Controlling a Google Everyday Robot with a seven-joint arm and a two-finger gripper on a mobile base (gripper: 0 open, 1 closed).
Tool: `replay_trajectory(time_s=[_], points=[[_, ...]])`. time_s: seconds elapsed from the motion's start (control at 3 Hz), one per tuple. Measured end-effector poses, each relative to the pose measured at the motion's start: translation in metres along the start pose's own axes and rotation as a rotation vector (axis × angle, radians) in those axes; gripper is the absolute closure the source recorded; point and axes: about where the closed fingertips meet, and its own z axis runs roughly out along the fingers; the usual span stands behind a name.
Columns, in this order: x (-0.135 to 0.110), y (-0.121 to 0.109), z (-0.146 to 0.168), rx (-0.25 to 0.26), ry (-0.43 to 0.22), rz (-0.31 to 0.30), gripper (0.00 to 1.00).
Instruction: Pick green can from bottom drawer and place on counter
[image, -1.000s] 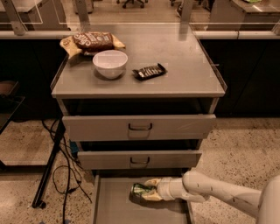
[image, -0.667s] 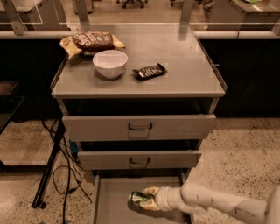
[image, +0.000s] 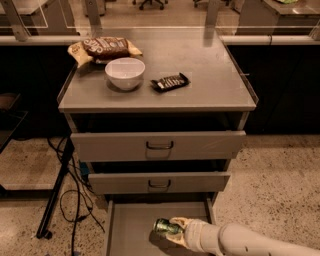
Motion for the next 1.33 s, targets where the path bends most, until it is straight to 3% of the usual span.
replay_trajectory(time_s=[0.33,0.67,1.0,1.33], points=[[-0.054,0.003,-0.048,0.041,0.015,-0.114,1.0],[-0.068,-0.013,-0.064,0.066,0.039,-0.172,1.0],[-0.07,-0.018,-0.065,0.067,0.039,-0.176,1.0],[-0.084,-0.071,-0.081,0.073,0.047,-0.206,1.0]])
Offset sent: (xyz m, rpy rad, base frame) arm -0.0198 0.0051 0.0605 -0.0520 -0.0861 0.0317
